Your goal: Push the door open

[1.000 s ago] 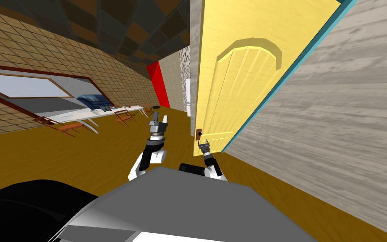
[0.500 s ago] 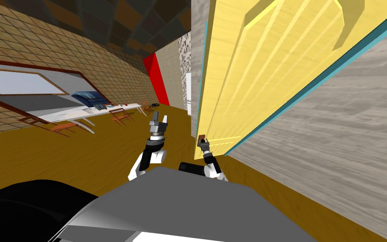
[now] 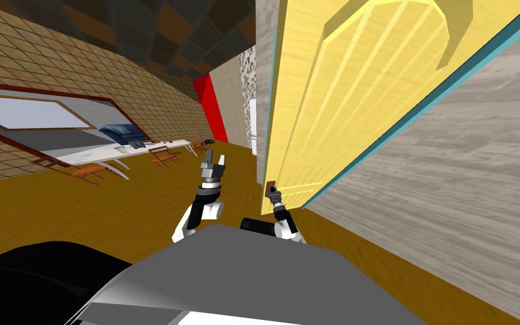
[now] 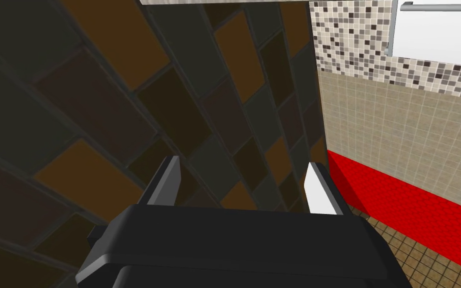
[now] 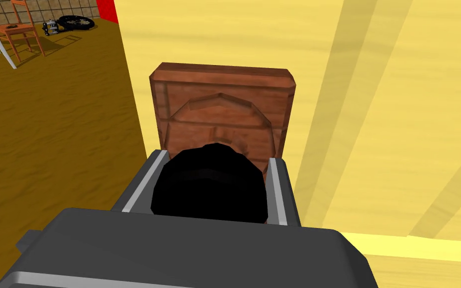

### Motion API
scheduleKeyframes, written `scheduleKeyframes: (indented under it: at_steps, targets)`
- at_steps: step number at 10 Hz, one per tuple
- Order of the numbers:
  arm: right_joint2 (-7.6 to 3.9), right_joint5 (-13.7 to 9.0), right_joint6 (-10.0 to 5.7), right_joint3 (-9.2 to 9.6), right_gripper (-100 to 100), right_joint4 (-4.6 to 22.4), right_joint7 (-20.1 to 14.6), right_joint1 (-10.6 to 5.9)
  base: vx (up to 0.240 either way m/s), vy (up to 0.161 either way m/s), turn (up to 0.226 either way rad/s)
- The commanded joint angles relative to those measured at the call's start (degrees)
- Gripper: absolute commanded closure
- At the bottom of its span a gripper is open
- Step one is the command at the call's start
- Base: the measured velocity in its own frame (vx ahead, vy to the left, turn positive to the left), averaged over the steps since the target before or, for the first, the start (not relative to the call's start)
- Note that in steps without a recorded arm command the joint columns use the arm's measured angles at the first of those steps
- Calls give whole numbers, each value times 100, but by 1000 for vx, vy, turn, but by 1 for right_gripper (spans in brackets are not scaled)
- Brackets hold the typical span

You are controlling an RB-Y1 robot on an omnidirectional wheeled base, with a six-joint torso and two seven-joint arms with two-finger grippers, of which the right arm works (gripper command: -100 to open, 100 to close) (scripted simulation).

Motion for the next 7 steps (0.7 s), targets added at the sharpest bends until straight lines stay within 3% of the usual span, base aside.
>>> scheduleKeyframes:
  at_steps: [1,2,7]
  targets:
    - [11,1,-24,3,100,-26,-2,-12,0,0,0]
    - [-89,16,-25,109,100,-45,-57,16,-64,-93,72]
    - [-368,68,-109,450,100,-191,-234,61,-113,-150,99]
